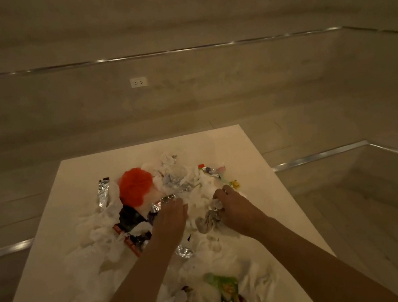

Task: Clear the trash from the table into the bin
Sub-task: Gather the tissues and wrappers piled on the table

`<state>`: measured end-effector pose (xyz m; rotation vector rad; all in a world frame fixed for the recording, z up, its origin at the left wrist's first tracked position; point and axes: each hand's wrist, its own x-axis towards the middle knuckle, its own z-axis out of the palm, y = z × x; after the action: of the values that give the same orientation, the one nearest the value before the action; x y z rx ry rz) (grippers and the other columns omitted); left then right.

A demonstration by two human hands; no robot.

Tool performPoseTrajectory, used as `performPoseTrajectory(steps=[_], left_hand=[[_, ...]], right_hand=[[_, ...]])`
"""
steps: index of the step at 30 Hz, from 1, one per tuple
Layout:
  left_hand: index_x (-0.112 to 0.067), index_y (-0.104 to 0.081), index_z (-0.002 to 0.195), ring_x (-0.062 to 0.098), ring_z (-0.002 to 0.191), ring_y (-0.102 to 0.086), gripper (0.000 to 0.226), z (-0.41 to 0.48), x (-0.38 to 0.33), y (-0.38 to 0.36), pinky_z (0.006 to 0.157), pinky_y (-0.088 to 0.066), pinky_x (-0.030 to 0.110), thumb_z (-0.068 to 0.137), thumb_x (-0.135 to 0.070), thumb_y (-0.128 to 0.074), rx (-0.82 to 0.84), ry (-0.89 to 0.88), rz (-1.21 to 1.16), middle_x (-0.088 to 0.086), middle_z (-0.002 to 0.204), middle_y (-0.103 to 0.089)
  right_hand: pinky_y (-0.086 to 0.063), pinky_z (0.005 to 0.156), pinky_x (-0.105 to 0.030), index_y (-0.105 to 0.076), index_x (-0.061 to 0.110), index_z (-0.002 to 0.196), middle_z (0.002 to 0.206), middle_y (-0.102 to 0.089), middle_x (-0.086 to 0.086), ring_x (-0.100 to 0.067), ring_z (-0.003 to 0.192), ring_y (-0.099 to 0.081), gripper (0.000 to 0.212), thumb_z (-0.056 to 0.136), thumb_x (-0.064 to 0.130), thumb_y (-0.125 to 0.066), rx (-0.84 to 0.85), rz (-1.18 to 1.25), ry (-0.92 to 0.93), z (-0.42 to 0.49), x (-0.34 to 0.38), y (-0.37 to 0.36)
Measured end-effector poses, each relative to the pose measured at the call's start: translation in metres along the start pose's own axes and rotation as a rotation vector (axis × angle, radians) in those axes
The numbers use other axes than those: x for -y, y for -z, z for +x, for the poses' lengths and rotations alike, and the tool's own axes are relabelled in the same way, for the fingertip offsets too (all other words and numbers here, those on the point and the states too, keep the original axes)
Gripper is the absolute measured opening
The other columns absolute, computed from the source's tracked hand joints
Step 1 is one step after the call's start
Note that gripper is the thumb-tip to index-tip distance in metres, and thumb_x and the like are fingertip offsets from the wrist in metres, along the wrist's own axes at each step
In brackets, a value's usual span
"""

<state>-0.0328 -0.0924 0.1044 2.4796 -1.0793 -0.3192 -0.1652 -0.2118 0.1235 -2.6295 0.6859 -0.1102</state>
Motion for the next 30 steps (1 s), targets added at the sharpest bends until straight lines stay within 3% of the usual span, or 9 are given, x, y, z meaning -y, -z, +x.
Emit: performPoseTrajectory(steps=[4, 8, 13, 20, 30], left_hand=[[-0.009, -0.052, 0.098, 0.029, 0.097, -0.058, 0.026, -0.006, -0.026, -0.006, 0.081, -0.044, 0.036, 0.100, -0.026, -0.033, -0.050, -0.045, 0.034, 0.011, 0.095, -0.057], [-0.003, -0.053, 0.101, 0.029, 0.096, -0.057, 0.029, -0.004, -0.063, -0.019, 0.083, -0.044, 0.037, 0.100, -0.025, -0.033, -0.068, -0.050, 0.089, 0.015, 0.100, -0.060], [-0.002, -0.053, 0.099, 0.029, 0.091, -0.058, 0.030, -0.014, -0.104, -0.042, 0.081, -0.046, 0.039, 0.100, -0.026, -0.034, -0.099, 0.052, 0.087, 0.016, 0.096, -0.061], [-0.002, -0.053, 0.093, 0.031, 0.087, -0.057, 0.029, -0.036, -0.173, -0.074, 0.076, -0.045, 0.039, 0.099, -0.026, -0.037, -0.167, 0.138, 0.059, 0.017, 0.092, -0.060], [-0.002, -0.054, 0.092, 0.033, 0.087, -0.058, 0.029, -0.022, -0.208, -0.106, 0.074, -0.045, 0.041, 0.099, -0.026, -0.038, -0.216, 0.203, 0.048, 0.019, 0.092, -0.061]], right_hand=[[-0.042, 0.082, -0.041, -0.046, 0.004, 0.119, 0.122, -0.045, -0.016, -0.035, 0.105, -0.051, 0.031, 0.089, 0.008, -0.054, -0.002, -0.015, 0.053, -0.003, -0.019, 0.017], [-0.042, 0.081, -0.039, -0.045, 0.005, 0.120, 0.122, -0.045, -0.017, -0.036, 0.105, -0.051, 0.034, 0.088, 0.010, -0.054, 0.021, -0.008, 0.111, -0.005, -0.052, 0.036], [-0.038, 0.073, -0.033, -0.046, 0.005, 0.118, 0.117, -0.047, -0.016, -0.033, 0.099, -0.052, 0.031, 0.088, 0.008, -0.050, 0.024, -0.011, 0.235, -0.020, -0.101, 0.065], [-0.042, 0.077, -0.037, -0.047, 0.004, 0.118, 0.118, -0.045, -0.018, -0.034, 0.100, -0.052, 0.030, 0.089, 0.004, -0.049, 0.120, 0.007, 0.312, -0.052, -0.152, 0.101], [-0.034, 0.063, -0.032, -0.049, 0.007, 0.113, 0.113, -0.047, -0.014, -0.034, 0.089, -0.054, 0.027, 0.086, 0.003, -0.051, 0.114, -0.029, 0.422, -0.037, -0.192, 0.102]])
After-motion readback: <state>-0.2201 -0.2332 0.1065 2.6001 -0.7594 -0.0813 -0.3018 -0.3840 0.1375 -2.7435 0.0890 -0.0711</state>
